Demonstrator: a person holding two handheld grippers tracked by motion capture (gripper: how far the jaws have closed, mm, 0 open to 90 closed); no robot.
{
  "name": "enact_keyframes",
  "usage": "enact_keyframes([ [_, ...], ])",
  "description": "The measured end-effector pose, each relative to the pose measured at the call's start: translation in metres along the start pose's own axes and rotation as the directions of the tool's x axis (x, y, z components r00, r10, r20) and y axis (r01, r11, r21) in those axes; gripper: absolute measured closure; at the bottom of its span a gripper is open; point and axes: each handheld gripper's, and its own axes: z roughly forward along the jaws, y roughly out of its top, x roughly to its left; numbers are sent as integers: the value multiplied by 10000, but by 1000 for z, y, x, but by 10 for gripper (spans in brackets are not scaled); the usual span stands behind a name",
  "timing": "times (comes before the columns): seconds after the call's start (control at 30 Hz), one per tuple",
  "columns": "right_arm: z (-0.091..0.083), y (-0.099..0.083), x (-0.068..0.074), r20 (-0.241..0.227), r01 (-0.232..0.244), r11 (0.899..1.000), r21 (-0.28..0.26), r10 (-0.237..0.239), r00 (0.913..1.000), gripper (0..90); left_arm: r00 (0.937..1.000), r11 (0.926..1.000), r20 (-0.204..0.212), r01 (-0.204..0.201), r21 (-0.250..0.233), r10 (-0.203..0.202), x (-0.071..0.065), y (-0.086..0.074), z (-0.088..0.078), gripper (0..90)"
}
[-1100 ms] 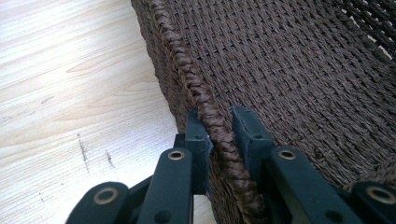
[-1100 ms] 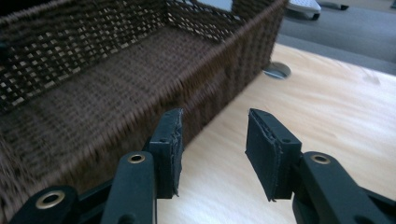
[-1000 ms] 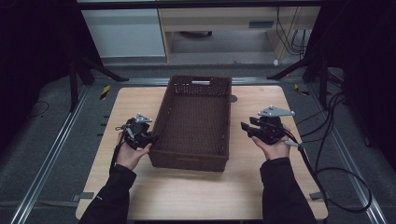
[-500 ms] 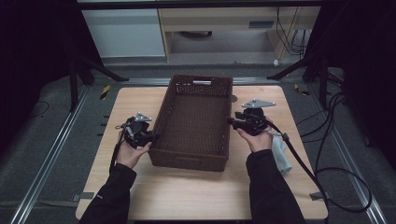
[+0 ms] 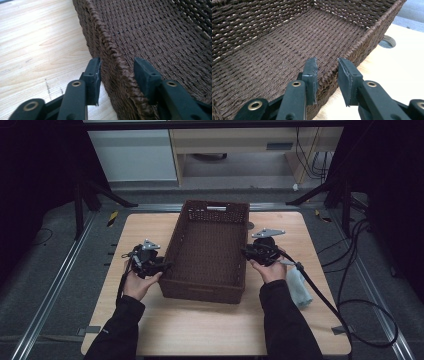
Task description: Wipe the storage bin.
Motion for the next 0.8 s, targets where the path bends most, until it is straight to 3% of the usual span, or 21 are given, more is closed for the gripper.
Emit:
enact_keyframes([
  [0.23, -4, -1, 3, 21, -41, 10000, 42, 41, 10000, 718, 9997, 9996, -40, -247, -122, 247, -6, -1, -10, 528],
  [0.47, -17, -8, 8, -232, -105, 9998, 157, 108, 9997, 722, 9997, 9999, 220, 109, 61, -110, -8, -6, -12, 706],
  [0.53, -19, -7, 9, -273, -15, 9997, 225, 21, 9996, 684, 10000, 9999, 44, 16, 150, -17, -9, -5, -12, 729],
  [0.63, -19, -5, 6, 33, 14, 10000, 26, -14, 10000, 619, 9994, 9997, 232, 242, 92, -244, -6, -5, -10, 736],
  [0.8, -10, -2, -3, 128, -413, 9991, -77, 414, 9991, 589, 9993, 9995, 219, 302, -32, -301, 1, -3, -7, 747],
])
